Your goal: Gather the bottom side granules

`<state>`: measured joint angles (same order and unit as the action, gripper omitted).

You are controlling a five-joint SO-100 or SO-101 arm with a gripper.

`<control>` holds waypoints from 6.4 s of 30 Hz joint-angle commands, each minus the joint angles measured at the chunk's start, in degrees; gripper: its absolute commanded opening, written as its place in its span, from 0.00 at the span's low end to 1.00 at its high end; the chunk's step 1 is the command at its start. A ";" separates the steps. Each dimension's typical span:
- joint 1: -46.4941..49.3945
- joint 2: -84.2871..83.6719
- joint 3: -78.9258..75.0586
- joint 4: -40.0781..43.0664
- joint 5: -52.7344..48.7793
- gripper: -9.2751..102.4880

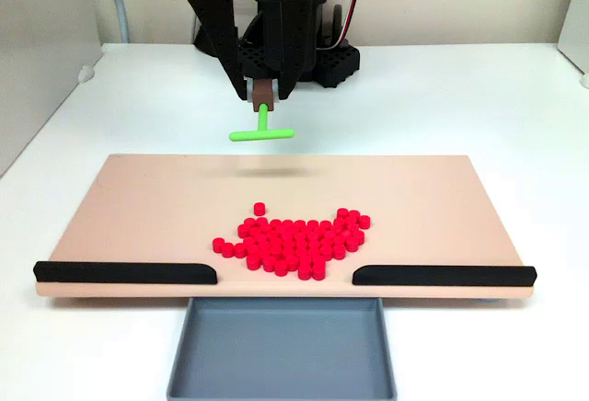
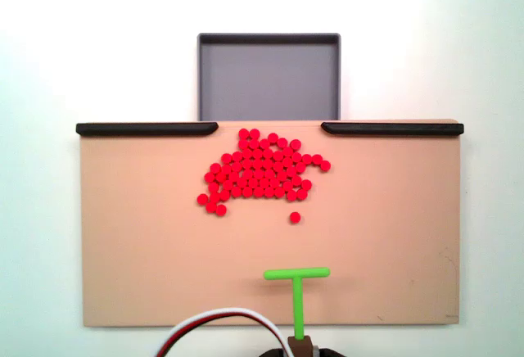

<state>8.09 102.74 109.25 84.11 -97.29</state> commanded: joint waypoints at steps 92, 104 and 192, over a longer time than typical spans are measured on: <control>0.18 -3.52 10.81 -18.19 0.70 0.08; -0.09 -5.36 10.81 -20.13 0.88 0.08; -9.05 -1.14 -4.48 -5.54 12.66 0.08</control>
<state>-1.14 101.69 106.88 78.49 -84.38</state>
